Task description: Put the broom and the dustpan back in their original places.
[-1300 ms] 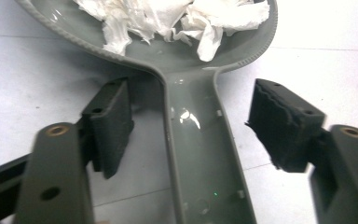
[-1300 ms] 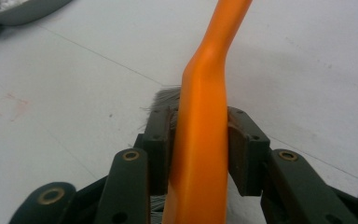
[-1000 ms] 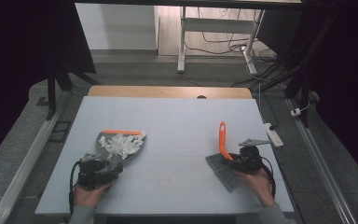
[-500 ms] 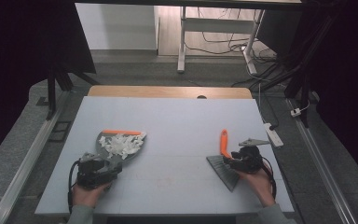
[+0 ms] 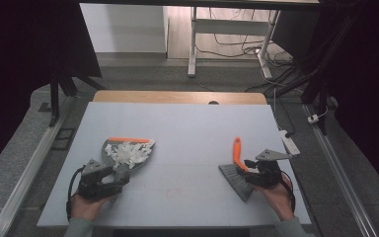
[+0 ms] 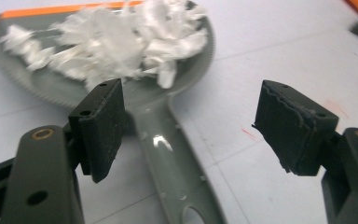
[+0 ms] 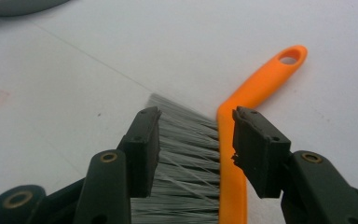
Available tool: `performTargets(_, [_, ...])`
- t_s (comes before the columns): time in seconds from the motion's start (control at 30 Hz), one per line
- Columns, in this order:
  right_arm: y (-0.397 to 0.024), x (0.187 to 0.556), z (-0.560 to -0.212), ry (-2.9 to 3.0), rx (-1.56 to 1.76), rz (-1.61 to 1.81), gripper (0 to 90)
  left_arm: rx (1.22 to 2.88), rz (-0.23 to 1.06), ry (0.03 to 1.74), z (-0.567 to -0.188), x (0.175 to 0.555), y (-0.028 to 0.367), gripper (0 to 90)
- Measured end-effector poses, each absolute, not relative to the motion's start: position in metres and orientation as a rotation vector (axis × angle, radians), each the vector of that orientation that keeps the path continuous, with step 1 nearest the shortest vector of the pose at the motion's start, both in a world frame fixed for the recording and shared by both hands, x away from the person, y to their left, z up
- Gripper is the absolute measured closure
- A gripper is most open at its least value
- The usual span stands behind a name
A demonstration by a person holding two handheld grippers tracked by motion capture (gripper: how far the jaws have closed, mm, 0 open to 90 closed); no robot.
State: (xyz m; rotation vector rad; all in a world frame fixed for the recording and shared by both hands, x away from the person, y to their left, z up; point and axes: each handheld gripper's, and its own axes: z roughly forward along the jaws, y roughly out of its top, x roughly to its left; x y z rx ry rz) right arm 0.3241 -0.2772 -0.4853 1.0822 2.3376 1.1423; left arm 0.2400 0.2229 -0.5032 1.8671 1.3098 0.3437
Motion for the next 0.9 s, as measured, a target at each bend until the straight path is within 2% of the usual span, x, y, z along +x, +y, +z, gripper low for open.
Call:
performTargets(0.43, [-0.265, 0.315, -0.483, 2.414, 0.917, 1.206, 51.0, 2.026, 0.292, 1.063, -0.506, 0.243, 0.207, 26.8])
performTargets(0.9, [-0.263, 0.31, -0.49, 2.433, 0.876, 1.22, 51.0, 2.032, 0.278, 1.053, -0.513, 0.236, 0.213, 27.0])
